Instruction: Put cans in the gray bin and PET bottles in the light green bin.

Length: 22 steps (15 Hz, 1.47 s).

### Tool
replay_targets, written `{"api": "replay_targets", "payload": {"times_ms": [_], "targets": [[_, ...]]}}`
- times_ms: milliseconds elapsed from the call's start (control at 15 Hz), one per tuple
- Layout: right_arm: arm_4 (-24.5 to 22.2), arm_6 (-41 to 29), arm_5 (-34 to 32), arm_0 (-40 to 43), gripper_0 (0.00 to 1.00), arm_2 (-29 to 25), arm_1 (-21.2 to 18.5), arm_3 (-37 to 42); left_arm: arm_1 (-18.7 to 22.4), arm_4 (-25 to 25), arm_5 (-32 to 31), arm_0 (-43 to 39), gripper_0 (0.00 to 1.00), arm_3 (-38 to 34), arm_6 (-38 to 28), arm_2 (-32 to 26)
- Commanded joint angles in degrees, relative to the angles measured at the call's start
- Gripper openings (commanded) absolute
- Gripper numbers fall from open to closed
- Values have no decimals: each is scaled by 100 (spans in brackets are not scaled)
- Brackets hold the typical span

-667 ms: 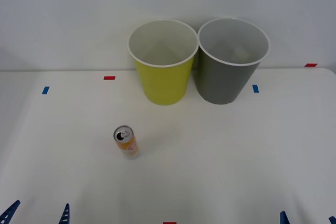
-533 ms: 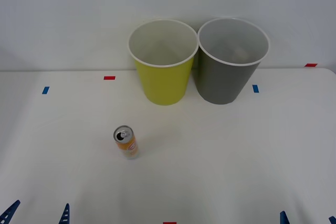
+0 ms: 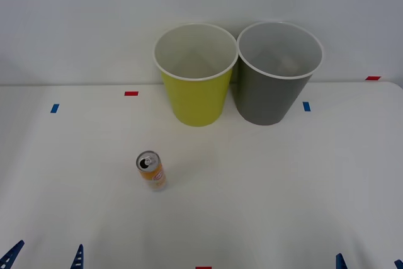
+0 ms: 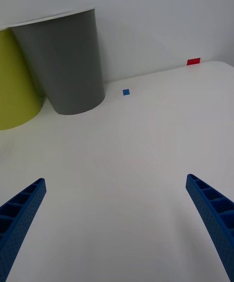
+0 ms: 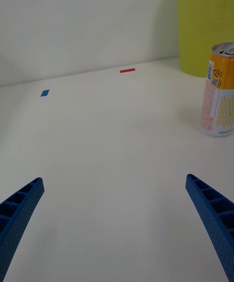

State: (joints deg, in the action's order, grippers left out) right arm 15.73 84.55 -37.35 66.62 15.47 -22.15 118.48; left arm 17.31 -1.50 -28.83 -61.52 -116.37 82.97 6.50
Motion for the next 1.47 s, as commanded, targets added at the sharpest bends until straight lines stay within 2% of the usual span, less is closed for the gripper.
{"api": "replay_targets", "payload": {"times_ms": [67,1467], "targets": [[0,0,0,0,100,0,0,0,0,0,0,0,100,0,0,0],[0,0,0,0,100,0,0,0,0,0,0,0,100,0,0,0]]}}
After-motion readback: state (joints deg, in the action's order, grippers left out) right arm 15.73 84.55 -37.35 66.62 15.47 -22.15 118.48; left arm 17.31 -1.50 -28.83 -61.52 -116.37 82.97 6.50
